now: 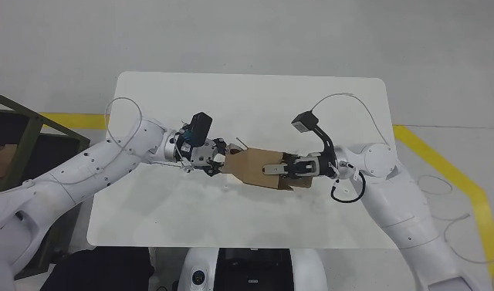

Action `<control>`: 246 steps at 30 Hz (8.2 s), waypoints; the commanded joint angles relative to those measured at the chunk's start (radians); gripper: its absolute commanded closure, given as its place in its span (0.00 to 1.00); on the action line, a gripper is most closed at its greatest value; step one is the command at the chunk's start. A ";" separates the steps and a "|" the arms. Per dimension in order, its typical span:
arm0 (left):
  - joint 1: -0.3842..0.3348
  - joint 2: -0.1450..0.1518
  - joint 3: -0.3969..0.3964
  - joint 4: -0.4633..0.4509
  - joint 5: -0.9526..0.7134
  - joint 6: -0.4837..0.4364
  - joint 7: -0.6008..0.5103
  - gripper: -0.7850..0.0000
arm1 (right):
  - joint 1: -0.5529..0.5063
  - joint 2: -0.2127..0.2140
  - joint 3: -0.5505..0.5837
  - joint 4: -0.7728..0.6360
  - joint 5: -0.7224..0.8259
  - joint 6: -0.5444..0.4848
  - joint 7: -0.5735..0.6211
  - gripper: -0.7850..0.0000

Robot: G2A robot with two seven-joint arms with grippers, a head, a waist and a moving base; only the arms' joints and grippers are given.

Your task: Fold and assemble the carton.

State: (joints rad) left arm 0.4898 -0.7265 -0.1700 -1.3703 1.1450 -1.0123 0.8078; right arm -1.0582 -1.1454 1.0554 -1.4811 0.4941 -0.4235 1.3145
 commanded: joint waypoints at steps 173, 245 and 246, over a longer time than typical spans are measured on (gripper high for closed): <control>0.254 -0.113 -0.486 0.047 -1.019 0.000 -1.242 0.00 | 0.008 0.020 -0.014 0.030 0.041 -0.046 -0.082 1.00; 0.428 -0.074 -0.750 -0.119 -0.852 0.121 -1.244 0.00 | -0.082 0.052 0.041 -0.163 -0.390 0.244 -0.393 1.00; 0.423 -0.078 -0.746 -0.121 -0.832 0.137 -1.237 0.00 | -0.084 0.052 0.039 -0.175 -0.397 0.252 -0.397 1.00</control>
State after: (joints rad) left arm 0.9178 -0.8005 -0.9202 -1.4901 0.2903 -0.8953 -0.4362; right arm -1.1401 -1.0938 1.0964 -1.6427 0.1039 -0.1810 0.9219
